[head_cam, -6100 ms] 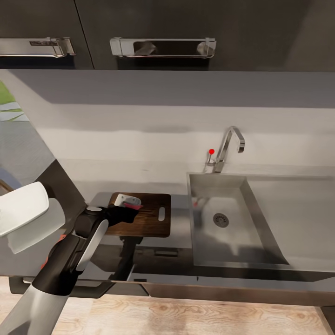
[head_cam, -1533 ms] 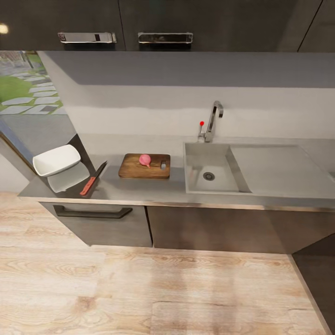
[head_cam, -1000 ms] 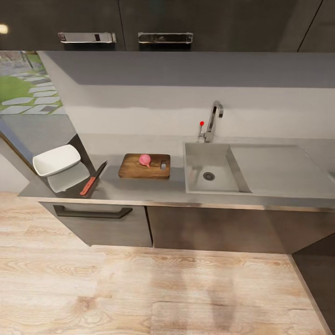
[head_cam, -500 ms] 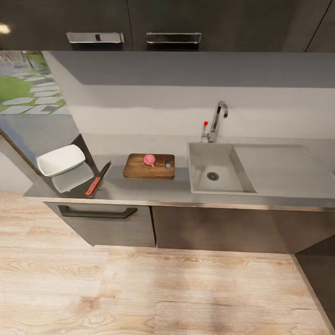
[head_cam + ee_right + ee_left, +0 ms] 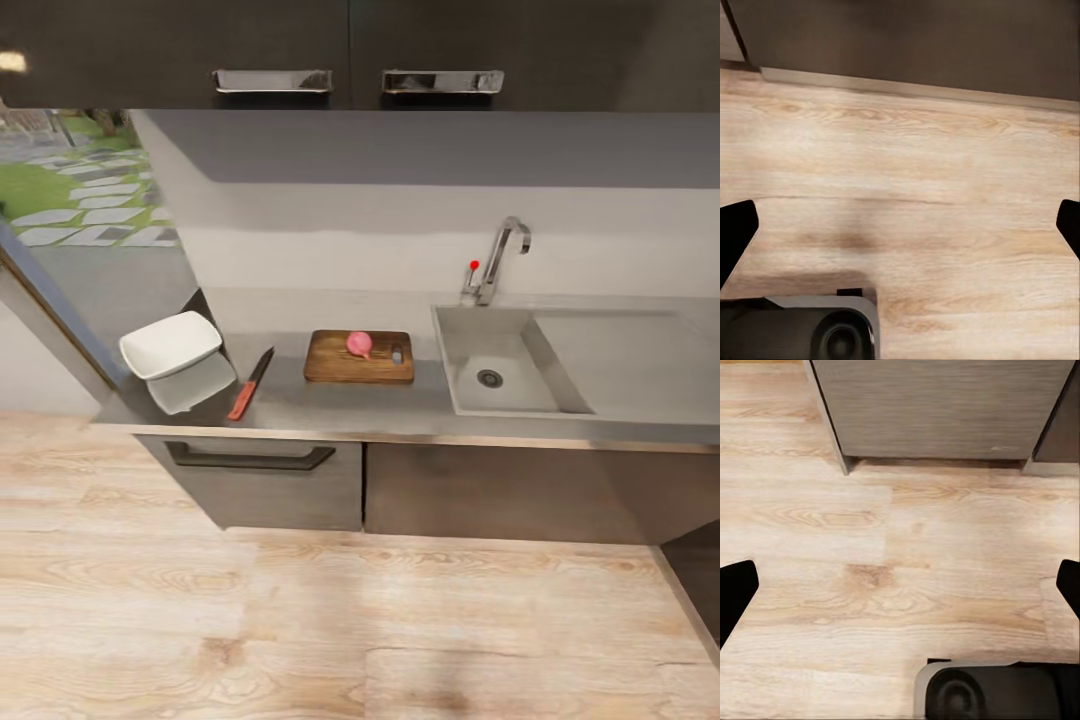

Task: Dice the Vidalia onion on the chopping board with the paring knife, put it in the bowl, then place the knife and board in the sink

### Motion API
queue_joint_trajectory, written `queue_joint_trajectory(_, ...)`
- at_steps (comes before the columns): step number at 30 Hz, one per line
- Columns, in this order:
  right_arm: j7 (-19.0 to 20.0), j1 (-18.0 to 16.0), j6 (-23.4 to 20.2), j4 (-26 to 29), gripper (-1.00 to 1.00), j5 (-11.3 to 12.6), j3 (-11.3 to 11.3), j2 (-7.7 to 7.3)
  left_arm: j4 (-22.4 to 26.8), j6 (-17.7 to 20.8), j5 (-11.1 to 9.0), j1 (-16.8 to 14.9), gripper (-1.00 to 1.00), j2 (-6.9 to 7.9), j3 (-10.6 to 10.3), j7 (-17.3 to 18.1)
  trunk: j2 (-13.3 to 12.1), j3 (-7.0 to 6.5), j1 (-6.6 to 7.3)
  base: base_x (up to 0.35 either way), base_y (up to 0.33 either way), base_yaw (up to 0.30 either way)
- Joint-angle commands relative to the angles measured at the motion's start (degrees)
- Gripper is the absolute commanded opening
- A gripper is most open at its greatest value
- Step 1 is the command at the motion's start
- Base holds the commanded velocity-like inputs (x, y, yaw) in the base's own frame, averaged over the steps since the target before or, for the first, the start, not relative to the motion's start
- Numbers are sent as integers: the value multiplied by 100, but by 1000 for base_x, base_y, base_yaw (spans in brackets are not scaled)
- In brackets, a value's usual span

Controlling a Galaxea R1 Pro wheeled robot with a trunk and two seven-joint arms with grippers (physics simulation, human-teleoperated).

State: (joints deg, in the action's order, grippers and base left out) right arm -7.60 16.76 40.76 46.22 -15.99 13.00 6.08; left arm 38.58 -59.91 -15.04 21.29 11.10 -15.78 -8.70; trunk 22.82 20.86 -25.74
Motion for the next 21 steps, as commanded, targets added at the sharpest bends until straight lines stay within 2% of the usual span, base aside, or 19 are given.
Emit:
queue_joint_trajectory(1, -31, 2, 2, 10, 100, -62, 19, 7, -4, -9, -23, -2, 100, 0, -47, -60, 10, 7, -4, 0, 299, 0)
queue_joint_trajectory(21, -31, 2, 2, 10, 100, -62, 19, 7, -17, -9, -25, -3, 100, -11, -44, -65, 10, 7, -4, 0, 299, 0)
